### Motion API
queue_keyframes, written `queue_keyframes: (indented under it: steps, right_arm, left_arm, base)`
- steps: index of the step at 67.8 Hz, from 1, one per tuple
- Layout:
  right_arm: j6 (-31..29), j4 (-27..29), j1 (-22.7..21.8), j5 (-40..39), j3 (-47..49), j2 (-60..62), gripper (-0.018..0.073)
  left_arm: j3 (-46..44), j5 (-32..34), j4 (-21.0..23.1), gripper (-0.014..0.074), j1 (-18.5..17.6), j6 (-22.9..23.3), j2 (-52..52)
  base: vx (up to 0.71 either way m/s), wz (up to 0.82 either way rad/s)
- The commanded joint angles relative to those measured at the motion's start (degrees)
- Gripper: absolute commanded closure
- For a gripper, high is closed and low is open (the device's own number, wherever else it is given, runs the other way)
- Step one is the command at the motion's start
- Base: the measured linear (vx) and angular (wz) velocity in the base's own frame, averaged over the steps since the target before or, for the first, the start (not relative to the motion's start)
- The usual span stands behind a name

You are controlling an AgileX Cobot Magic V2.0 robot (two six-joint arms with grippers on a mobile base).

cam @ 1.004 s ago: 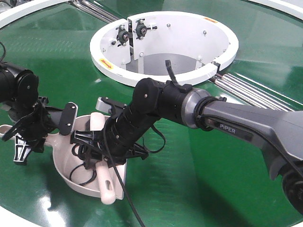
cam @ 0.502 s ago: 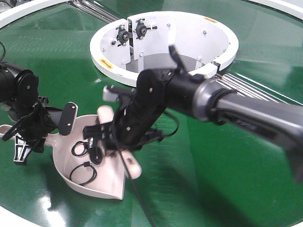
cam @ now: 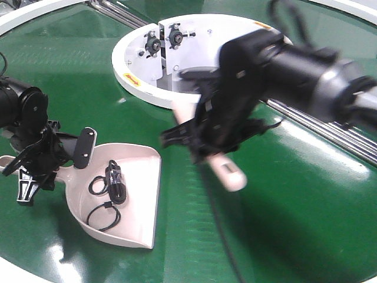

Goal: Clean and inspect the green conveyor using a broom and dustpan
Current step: 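Move the brush back and lower it onto the belt with the right gripper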

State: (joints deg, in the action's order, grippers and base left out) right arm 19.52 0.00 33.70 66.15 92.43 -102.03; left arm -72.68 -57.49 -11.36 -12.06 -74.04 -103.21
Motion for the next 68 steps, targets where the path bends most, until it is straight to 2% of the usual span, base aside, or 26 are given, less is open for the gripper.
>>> queue_keyframes:
  steps: [1,18,29,40,46,68]
  right_arm:
    - [-3.01,-1.81,-3.82,-2.22,-1.61,6.65,0.0561]
    - [-8.21,-1.24,-15.29,-8.63,-17.76,17.2,0.0561]
    - [-13.78,-1.19,-22.36,-11.02,-28.11,23.77,0.0561]
    - [-14.85,-1.19,-28.07,-15.01,-34.83,28.3,0.0561]
    - [-16.29,-1.15,-29.47,-16.96,-37.38,29.24,0.0561]
    - [-18.66,-0.65,-29.37,-20.91,-39.09,29.09,0.0561]
  left_arm:
    - [-1.03,1.18,-0.02,0.0604,-0.27,0.81,2.6]
    - [-1.03,1.18,-0.02,0.0604,-0.27,0.81,2.6]
    - [-1.03,1.18,-0.02,0.0604,-0.27,0.81,2.6]
    - [-1.03,1.18,-0.02,0.0604,-0.27,0.81,2.6]
    - [-1.03,1.18,-0.02,0.0604,-0.27,0.81,2.6]
    - [-1.03,1.18,-0.02,0.0604,-0.27,0.81,2.6]
  base:
    - [0.0,0.0]
    - [0.0,0.0]
    - [0.0,0.0]
    - [0.0,0.0]
    - [0.0,0.0]
    - [0.0,0.0]
